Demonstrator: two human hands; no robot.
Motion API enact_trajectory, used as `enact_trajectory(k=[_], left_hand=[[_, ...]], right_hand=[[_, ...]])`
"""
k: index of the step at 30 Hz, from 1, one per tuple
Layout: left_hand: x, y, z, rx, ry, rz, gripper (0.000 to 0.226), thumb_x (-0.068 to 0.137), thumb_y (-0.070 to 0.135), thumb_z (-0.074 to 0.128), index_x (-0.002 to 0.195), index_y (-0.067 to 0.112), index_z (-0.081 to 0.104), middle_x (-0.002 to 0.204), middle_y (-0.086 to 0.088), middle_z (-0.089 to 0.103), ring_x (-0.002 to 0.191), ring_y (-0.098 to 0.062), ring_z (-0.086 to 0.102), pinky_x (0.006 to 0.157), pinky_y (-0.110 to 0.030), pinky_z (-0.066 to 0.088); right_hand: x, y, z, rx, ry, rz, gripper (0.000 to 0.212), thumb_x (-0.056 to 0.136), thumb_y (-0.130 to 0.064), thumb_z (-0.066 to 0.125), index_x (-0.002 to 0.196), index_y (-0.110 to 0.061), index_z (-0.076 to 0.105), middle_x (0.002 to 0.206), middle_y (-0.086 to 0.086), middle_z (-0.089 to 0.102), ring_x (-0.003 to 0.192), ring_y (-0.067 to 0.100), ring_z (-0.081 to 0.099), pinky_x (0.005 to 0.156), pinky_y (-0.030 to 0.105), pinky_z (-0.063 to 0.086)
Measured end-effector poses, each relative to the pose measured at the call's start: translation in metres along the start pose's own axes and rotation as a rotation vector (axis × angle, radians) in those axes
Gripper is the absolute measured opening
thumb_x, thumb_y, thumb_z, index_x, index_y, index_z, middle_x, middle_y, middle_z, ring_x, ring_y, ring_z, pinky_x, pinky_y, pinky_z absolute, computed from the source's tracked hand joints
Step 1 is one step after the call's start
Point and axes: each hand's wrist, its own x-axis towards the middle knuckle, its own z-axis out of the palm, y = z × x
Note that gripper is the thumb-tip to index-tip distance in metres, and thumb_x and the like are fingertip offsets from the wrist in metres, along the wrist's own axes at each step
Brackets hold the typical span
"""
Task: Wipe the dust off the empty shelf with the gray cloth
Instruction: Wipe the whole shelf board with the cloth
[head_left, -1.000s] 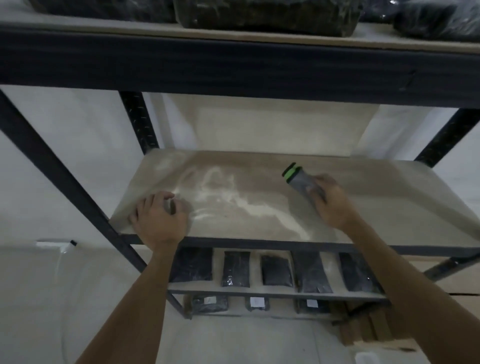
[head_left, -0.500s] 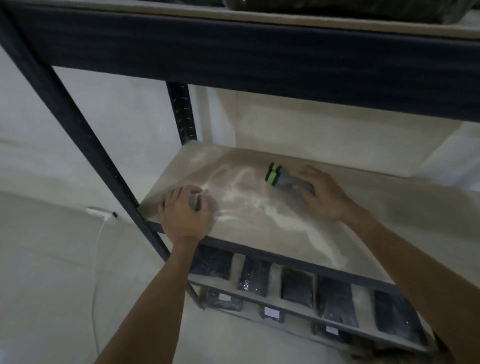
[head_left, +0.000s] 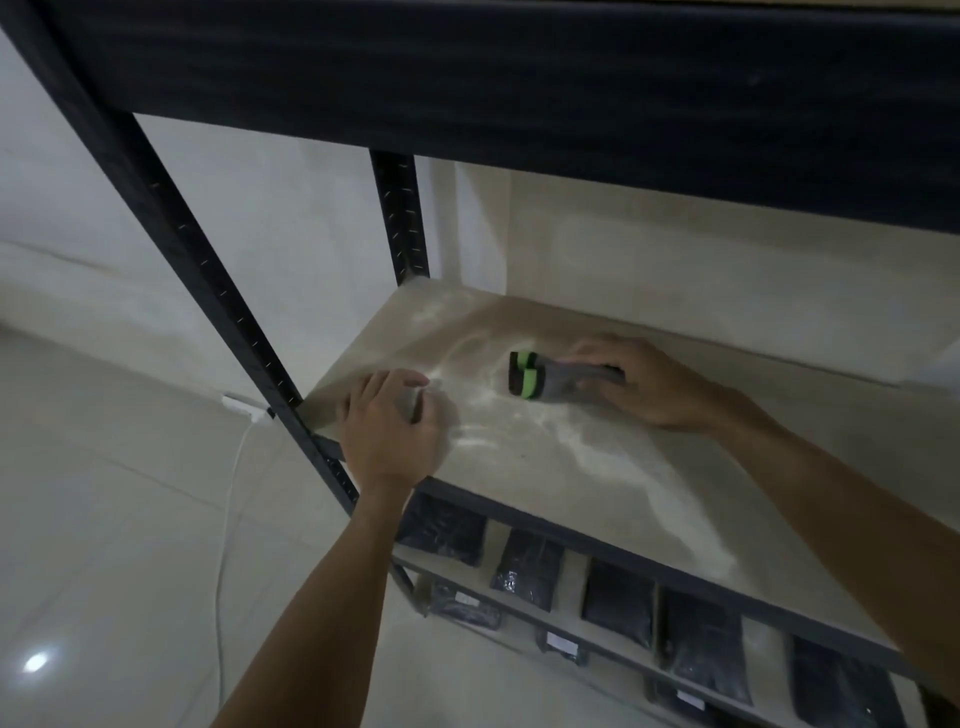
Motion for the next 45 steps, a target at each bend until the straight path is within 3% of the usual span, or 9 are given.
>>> enact_trajectory(k=[4, 7, 10, 15, 20, 26, 32, 38, 45], left_hand=[[0.001, 0.002, -0.001, 0.001, -0.016, -0.003, 0.021, 0.086, 0.038, 0.049, 0.093, 0.029, 0.066, 0.098, 0.01, 0.069, 0.105, -0.019, 0.058, 0.097, -0.039, 0.038], [0.001, 0.002, -0.001, 0.01, -0.018, -0.006, 0.015, 0.088, 0.036, 0.053, 0.093, 0.029, 0.066, 0.099, 0.01, 0.068, 0.107, -0.02, 0.057, 0.098, -0.042, 0.039], [0.002, 0.003, -0.001, 0.016, -0.026, -0.007, 0.017, 0.088, 0.038, 0.051, 0.094, 0.031, 0.066, 0.099, 0.011, 0.067, 0.107, -0.019, 0.057, 0.098, -0.043, 0.039], [0.002, 0.001, -0.001, 0.004, -0.03, -0.019, 0.021, 0.087, 0.042, 0.048, 0.093, 0.032, 0.065, 0.1, 0.013, 0.068, 0.108, -0.019, 0.057, 0.101, -0.046, 0.04], [0.003, 0.0, -0.001, 0.015, -0.028, 0.0, 0.021, 0.088, 0.042, 0.049, 0.094, 0.031, 0.066, 0.101, 0.013, 0.069, 0.108, -0.018, 0.057, 0.097, -0.042, 0.038], [0.003, -0.001, -0.001, 0.035, -0.025, 0.004, 0.018, 0.089, 0.038, 0.053, 0.095, 0.029, 0.067, 0.103, 0.01, 0.069, 0.111, -0.018, 0.056, 0.098, -0.041, 0.036], [0.002, 0.0, -0.003, 0.04, -0.046, 0.011, 0.017, 0.089, 0.037, 0.053, 0.096, 0.029, 0.066, 0.102, 0.008, 0.068, 0.111, -0.022, 0.057, 0.098, -0.044, 0.038], [0.001, 0.001, -0.003, 0.009, -0.048, 0.013, 0.017, 0.089, 0.037, 0.053, 0.095, 0.027, 0.066, 0.099, 0.007, 0.069, 0.106, -0.024, 0.06, 0.094, -0.04, 0.04], [0.002, -0.005, 0.0, 0.043, -0.061, 0.015, 0.012, 0.091, 0.036, 0.058, 0.097, 0.03, 0.066, 0.102, 0.004, 0.069, 0.108, -0.026, 0.059, 0.098, -0.048, 0.045]], right_hand=[[0.056, 0.017, -0.013, -0.09, 0.204, 0.064, 0.033, 0.102, -0.017, 0.056, 0.134, -0.013, 0.061, 0.121, 0.0, 0.063, 0.11, 0.012, 0.056, 0.088, 0.009, 0.036], [0.074, 0.025, 0.002, -0.14, 0.179, 0.101, 0.033, 0.101, -0.015, 0.057, 0.133, -0.008, 0.062, 0.126, 0.01, 0.065, 0.113, 0.02, 0.059, 0.088, 0.014, 0.035], [0.051, 0.014, 0.009, -0.042, 0.135, 0.059, 0.033, 0.098, -0.01, 0.062, 0.13, -0.008, 0.064, 0.121, -0.001, 0.063, 0.105, 0.002, 0.055, 0.087, 0.001, 0.036], [0.016, -0.002, -0.005, 0.082, -0.162, 0.027, 0.031, 0.098, -0.028, 0.063, 0.129, -0.026, 0.066, 0.121, -0.013, 0.066, 0.107, 0.003, 0.062, 0.091, 0.016, 0.047], [0.074, 0.019, -0.006, -0.038, 0.163, 0.116, 0.036, 0.1, -0.02, 0.06, 0.136, -0.019, 0.062, 0.118, -0.001, 0.067, 0.108, 0.015, 0.061, 0.08, 0.008, 0.039], [0.038, 0.009, 0.014, 0.033, 0.043, 0.004, 0.032, 0.096, -0.013, 0.066, 0.128, -0.011, 0.067, 0.121, 0.006, 0.071, 0.108, 0.016, 0.066, 0.096, 0.032, 0.053], [-0.017, -0.019, 0.008, 0.078, -0.185, -0.011, 0.037, 0.098, -0.018, 0.063, 0.135, -0.02, 0.063, 0.11, -0.015, 0.066, 0.102, -0.001, 0.061, 0.089, 0.013, 0.044], [0.004, 0.012, -0.008, 0.031, 0.119, 0.134, 0.033, 0.099, -0.015, 0.061, 0.131, -0.023, 0.061, 0.116, -0.007, 0.063, 0.106, 0.014, 0.062, 0.084, 0.013, 0.044], [-0.044, -0.017, 0.03, -0.044, 0.051, -0.059, 0.034, 0.102, -0.022, 0.057, 0.136, -0.023, 0.059, 0.118, -0.012, 0.062, 0.101, 0.012, 0.058, 0.092, 0.027, 0.044]])
